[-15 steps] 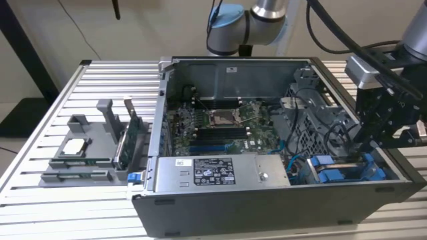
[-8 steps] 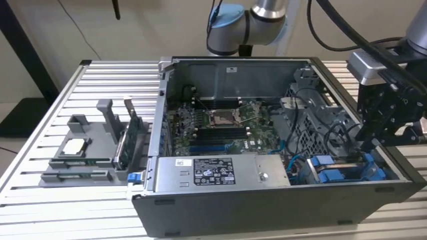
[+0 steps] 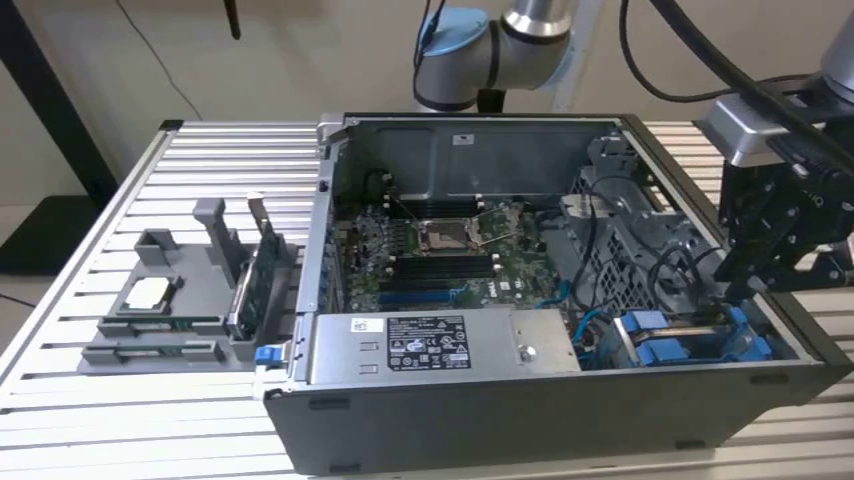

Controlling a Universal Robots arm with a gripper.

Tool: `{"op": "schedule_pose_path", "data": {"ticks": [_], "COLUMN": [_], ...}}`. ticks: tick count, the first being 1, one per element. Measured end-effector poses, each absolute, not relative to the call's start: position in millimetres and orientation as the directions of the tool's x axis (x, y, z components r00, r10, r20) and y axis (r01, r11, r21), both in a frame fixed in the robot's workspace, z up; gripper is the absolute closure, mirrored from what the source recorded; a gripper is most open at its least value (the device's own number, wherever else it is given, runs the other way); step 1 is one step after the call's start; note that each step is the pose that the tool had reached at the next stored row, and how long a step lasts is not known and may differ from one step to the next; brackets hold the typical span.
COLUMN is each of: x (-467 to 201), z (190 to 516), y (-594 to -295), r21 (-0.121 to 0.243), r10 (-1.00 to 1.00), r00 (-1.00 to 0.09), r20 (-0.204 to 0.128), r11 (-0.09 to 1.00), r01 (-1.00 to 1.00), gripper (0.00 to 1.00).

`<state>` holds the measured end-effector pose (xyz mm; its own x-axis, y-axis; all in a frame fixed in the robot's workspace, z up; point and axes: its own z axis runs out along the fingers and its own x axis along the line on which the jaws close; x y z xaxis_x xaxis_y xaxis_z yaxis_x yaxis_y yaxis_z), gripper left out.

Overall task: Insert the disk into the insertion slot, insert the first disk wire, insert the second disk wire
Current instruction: 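Insert the second disk wire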

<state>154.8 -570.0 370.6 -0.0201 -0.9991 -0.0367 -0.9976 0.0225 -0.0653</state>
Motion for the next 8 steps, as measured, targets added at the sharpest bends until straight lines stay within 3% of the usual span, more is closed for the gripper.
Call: {"op": "schedule_pose_path", "data": {"ticks": [8], "x": [162.9], "z": [380.6], "y": [-570.0], "r21": [-0.034], "r10": [-0.999], "r00": [-0.021], "r20": [-0.033], "r11": [0.022], "r01": [-0.999], "gripper": [0.73]}}
